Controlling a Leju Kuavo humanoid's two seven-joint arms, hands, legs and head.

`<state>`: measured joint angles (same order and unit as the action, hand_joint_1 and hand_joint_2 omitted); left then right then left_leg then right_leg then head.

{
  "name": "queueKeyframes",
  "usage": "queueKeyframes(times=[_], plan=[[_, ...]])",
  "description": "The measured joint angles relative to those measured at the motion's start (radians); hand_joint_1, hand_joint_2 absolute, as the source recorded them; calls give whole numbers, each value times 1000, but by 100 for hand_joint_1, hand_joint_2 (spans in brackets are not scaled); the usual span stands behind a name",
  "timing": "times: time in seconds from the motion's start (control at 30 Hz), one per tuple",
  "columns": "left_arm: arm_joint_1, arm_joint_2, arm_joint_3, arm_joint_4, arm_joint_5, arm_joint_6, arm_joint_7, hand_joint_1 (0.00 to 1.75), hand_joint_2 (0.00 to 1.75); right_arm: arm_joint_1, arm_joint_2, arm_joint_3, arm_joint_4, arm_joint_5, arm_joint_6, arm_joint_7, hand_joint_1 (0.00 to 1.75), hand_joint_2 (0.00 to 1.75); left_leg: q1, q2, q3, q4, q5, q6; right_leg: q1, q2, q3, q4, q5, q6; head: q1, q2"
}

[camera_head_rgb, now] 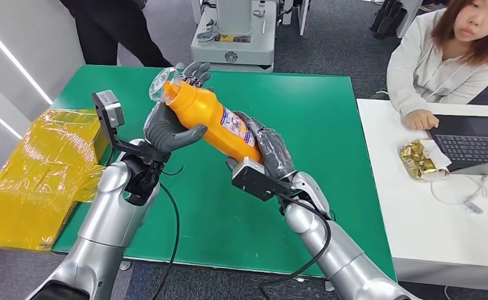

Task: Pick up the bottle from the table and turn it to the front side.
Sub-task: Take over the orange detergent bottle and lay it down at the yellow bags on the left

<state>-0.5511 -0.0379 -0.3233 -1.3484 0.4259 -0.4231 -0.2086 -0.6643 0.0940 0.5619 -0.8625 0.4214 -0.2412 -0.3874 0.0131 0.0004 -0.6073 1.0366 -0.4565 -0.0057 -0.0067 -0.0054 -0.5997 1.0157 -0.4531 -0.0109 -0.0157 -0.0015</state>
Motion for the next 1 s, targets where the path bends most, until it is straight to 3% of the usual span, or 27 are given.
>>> queueKeyframes(times=[0.4,0.53,1.0], plan=[[-26,-15,-12,29,11,-7,3,0,175,-10,10,0,25,11,-7,13,175,175,0,0,0,0,0,0,0,0,0,0,0,0,0,0],[-28,-18,-16,34,15,-13,5,174,175,-12,11,0,31,12,-15,14,175,175,0,0,0,0,0,0,0,0,0,0,0,0,0,0],[-40,-54,-29,37,35,-3,30,175,175,4,15,-5,26,40,-36,48,175,175,0,1,0,0,0,0,0,2,0,0,0,0,0,0]])
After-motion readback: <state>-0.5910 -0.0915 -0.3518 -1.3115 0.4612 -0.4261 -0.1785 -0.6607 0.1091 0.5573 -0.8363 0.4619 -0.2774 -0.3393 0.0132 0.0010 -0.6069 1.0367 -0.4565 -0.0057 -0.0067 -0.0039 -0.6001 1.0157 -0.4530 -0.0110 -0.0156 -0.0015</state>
